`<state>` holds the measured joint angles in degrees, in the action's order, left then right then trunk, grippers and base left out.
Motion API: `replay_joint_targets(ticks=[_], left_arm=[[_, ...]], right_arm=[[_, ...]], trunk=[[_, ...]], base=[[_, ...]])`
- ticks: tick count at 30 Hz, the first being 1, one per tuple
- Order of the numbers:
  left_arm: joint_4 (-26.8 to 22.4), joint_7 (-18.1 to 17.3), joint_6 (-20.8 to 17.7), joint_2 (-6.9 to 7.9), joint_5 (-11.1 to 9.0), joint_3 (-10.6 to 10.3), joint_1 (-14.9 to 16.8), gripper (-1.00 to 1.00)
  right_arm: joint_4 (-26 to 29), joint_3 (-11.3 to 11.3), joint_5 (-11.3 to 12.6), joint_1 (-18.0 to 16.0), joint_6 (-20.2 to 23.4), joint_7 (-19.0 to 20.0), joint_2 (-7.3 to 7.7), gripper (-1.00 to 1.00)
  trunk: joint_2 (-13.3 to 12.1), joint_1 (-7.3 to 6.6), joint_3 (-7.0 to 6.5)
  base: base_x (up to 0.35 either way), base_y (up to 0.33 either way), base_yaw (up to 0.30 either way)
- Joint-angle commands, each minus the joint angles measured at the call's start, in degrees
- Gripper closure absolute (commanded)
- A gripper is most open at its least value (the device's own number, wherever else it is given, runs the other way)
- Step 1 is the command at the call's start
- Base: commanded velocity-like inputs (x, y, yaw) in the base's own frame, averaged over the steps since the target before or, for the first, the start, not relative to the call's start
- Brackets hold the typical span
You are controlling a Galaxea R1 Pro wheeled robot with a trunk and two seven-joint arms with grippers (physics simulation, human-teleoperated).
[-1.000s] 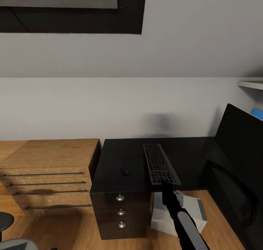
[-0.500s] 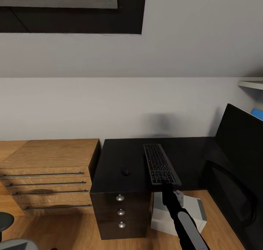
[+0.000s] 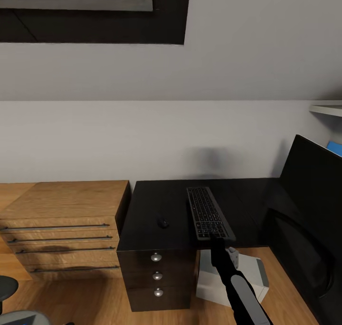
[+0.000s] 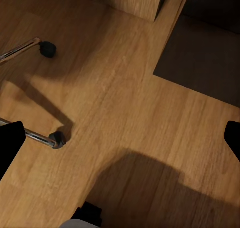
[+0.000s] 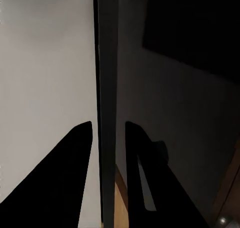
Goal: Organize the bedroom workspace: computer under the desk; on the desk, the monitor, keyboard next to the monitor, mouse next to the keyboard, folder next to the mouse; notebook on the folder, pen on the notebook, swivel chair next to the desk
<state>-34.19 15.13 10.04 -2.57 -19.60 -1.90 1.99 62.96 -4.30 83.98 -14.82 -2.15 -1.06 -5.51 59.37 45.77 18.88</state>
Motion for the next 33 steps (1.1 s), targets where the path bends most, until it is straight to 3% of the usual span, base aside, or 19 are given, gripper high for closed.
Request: replay_joint_targets(ticks=[1,5,8,12,33], left_arm=[[0.0,0.3,0.2,0.02,-0.4,-0.2,0.0,-1.00],[0.0,0.3,0.2,0.03,-0.4,-0.2,0.0,-1.00],[0.0,0.2,0.2,0.05,-0.4,-0.2,0.0,-1.00],[-0.5,0.1,0.5,0.10,-0.6,-0.1,0.0,-1.00],[-1.1,0.5,0.4,-0.07,-0.6,-0.1,0.0,-1.00]], right_arm=[[0.1,-0.1,0.7,0.0,-0.2,0.0,0.00,1.00],[0.1,-0.1,0.7,0.0,-0.2,0.6,-0.03,1.00],[0.0,-0.2,0.7,0.0,-0.1,5.1,0.00,1.00],[0.0,-0.1,0.7,0.0,0.0,5.8,0.01,1.00],[-0.2,-0.4,0.8,0.0,0.0,5.7,-0.55,1.00]], trunk=[[0.0,0.00,0.07],[0.0,0.00,0.07],[0.0,0.00,0.07],[0.0,0.00,0.07],[8.5,4.62,3.84]], base=[[0.000,0.000,0.000],[0.000,0.000,0.000],[0.000,0.000,0.000],[0.000,0.000,0.000],[0.000,0.000,0.000]])
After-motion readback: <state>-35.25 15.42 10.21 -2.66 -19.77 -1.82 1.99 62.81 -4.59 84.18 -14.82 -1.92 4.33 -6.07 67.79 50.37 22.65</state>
